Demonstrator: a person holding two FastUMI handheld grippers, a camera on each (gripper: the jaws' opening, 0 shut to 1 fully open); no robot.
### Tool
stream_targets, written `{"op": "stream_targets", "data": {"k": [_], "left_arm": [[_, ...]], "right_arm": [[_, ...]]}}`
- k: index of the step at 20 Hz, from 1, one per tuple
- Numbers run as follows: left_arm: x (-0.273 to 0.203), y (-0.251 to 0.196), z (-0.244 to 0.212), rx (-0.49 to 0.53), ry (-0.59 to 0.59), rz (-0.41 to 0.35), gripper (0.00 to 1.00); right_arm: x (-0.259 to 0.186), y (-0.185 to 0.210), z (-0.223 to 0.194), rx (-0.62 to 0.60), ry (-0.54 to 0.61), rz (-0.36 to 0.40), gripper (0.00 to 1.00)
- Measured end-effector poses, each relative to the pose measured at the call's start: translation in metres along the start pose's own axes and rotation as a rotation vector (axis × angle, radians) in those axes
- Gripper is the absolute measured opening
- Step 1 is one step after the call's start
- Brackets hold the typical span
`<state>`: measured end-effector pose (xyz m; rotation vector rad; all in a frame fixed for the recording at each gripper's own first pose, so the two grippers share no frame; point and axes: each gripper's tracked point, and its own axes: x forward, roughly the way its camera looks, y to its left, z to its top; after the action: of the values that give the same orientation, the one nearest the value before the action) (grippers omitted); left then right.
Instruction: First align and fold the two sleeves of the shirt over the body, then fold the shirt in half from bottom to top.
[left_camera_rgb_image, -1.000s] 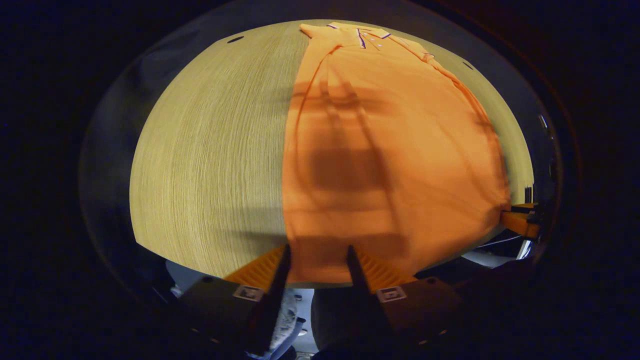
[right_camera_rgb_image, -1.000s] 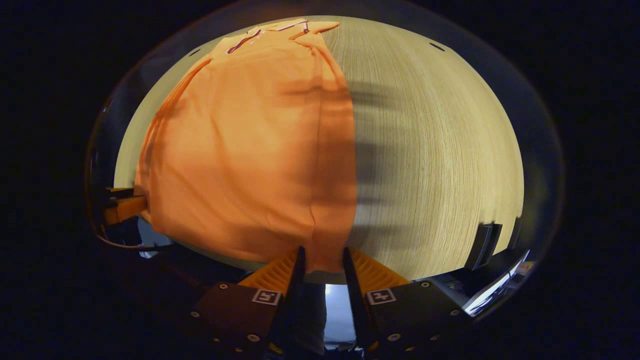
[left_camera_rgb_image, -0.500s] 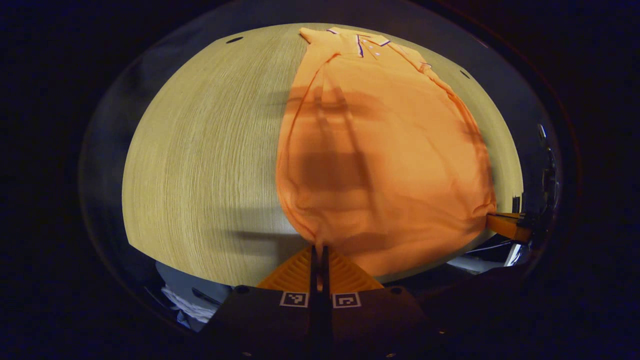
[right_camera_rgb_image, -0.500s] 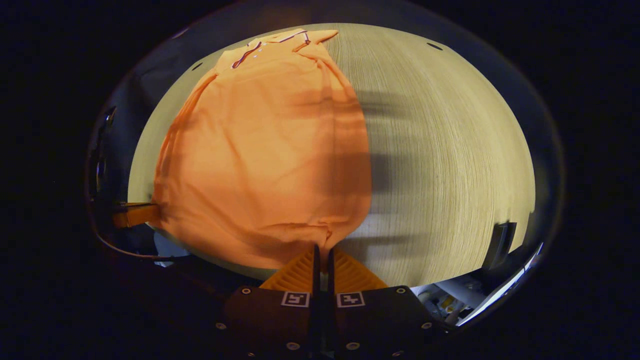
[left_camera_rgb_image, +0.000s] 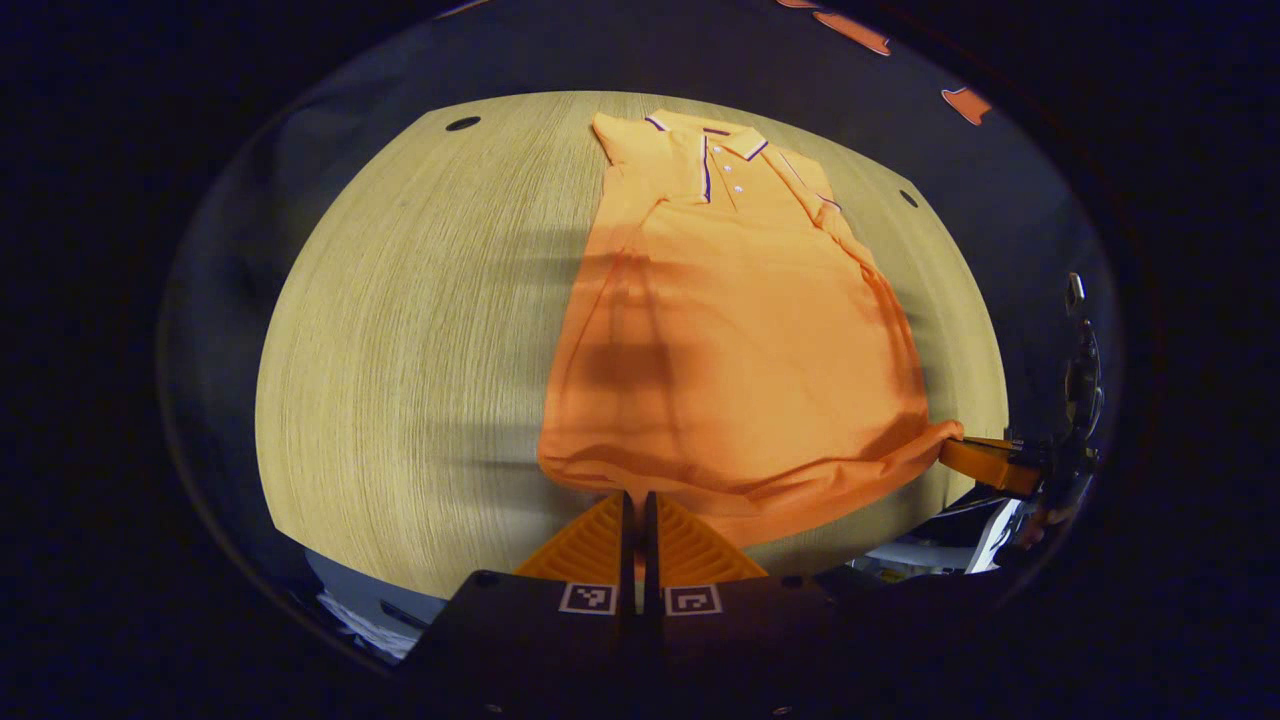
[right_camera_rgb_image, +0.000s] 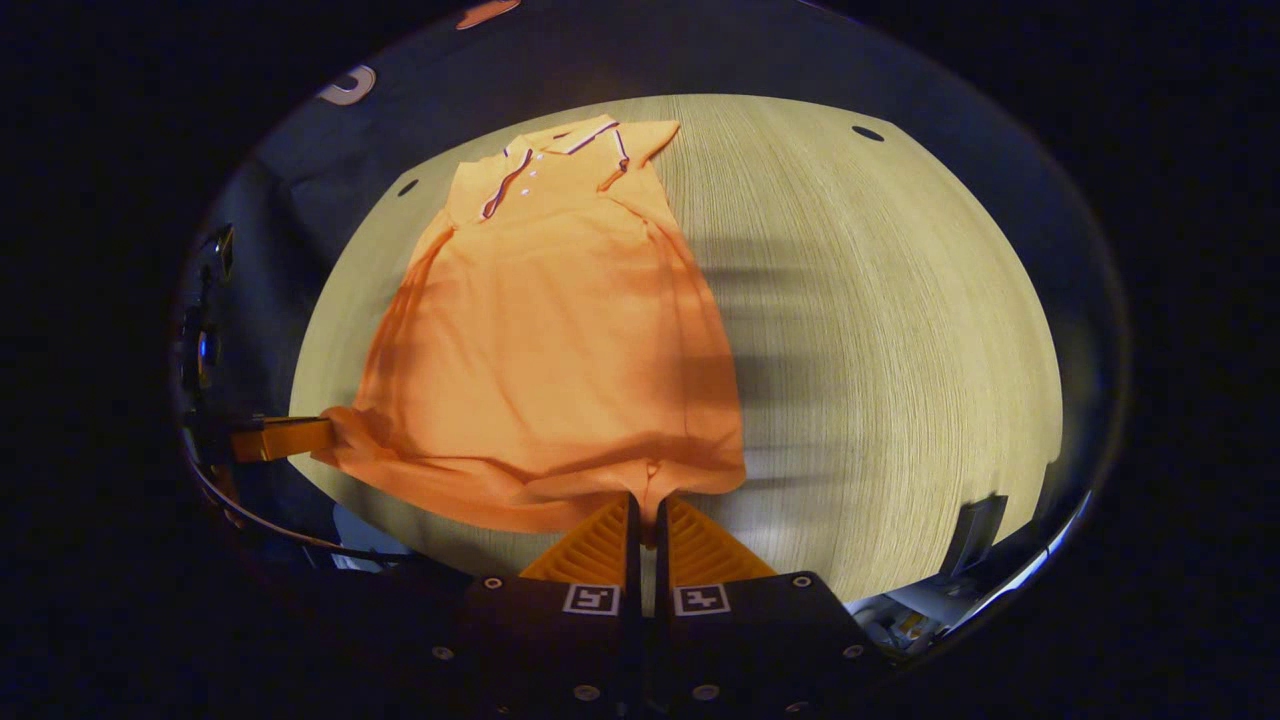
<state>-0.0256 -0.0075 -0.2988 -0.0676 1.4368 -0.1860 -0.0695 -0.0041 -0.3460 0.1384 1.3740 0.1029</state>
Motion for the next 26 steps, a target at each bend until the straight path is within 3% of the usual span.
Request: {"op": "stream_targets", "data": {"k": [11, 16, 26], "left_arm": [[-0.028, -0.001, 0.087, 0.013, -0.122, 0.015, 0.03], [-0.025, 0.0, 0.125, 0.002, -0.115, -0.013, 0.03], [-0.015, 0.001, 0.241, 0.035, -0.101, -0.09, 0.03]], "right_arm": [[-0.022, 0.0, 0.088, -0.038, -0.126, 0.058, 0.05], [-0.021, 0.003, 0.129, -0.058, -0.151, 0.073, 0.05], [-0.012, 0.008, 0.225, -0.059, -0.183, 0.017, 0.05]]}}
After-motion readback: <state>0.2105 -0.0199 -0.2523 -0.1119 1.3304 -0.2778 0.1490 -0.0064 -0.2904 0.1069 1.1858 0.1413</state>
